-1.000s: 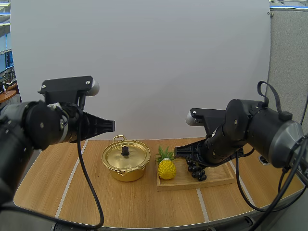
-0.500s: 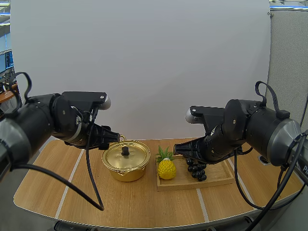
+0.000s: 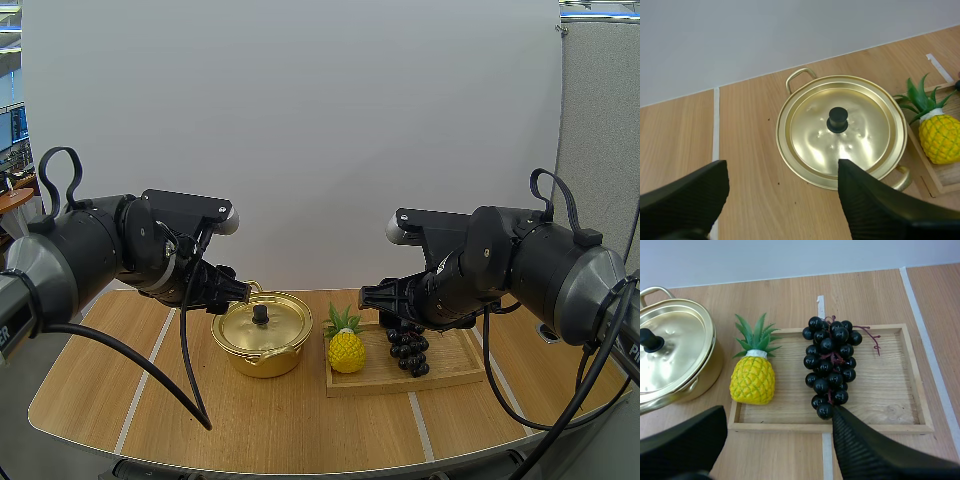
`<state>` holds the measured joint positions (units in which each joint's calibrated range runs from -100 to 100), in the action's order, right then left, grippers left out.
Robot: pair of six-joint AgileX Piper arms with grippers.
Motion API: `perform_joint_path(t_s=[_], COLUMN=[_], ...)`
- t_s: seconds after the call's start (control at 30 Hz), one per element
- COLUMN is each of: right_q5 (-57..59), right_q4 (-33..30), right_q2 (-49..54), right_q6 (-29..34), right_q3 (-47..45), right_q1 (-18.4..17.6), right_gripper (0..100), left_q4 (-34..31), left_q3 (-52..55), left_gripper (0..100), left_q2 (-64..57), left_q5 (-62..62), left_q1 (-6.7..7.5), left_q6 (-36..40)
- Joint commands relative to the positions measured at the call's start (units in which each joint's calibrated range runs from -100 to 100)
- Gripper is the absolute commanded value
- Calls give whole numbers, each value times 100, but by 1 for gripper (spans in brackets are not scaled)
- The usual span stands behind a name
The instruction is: Open the pot, put the pineapple inside, and close it
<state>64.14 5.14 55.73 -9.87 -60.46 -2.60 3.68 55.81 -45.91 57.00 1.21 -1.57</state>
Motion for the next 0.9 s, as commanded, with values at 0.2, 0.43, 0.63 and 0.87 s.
perform_joint_path(t_s=[0.2,0.43,0.63,0.87], right_q5=[-89,-89,6,61], right_q4=[19,19,19,19], right_q2=[8,8,8,8], right_q6=[24,24,24,24], right_q3=[49,49,49,49], right_q1=[24,24,24,24], right_gripper=[100,100,100,100], left_q4=[2111,2310,2310,2042], left_q3=[-368,-1110,-1742,-2288], left_gripper=[100,100,100,100], left_q2=[373,1680,2846,3841], left_q5=[198,694,855,1124], left_q1=[-7,1,25,197], left_q6=[-2445,-2725,-2939,-2949])
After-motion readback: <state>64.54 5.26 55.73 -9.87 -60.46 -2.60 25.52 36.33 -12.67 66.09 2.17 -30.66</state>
